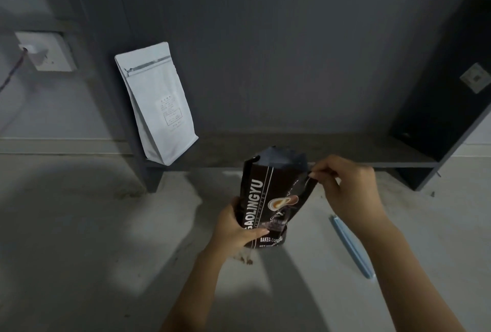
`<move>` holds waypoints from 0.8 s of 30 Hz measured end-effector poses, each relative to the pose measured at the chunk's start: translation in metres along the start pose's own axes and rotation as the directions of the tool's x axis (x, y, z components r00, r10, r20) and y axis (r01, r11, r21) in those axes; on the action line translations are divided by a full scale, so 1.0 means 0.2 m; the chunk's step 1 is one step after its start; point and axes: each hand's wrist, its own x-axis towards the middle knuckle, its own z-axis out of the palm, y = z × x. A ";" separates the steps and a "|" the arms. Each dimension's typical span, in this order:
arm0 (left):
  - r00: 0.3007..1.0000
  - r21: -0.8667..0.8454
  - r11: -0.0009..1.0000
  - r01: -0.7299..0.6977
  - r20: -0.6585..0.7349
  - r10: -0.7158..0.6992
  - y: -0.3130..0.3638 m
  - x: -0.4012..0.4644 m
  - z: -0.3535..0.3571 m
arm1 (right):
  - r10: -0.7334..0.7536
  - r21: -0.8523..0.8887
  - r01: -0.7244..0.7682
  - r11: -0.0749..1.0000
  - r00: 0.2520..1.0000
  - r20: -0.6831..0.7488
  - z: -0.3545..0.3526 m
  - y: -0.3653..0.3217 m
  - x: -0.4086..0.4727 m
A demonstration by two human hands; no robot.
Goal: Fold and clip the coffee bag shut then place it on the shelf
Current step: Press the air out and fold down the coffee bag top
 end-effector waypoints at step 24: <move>0.977 -0.035 0.995 0.094 0.196 -0.085 -0.02 0.00 -0.05 | 0.296 0.274 -0.451 0.849 0.837 0.460 0.42 0.21 -0.36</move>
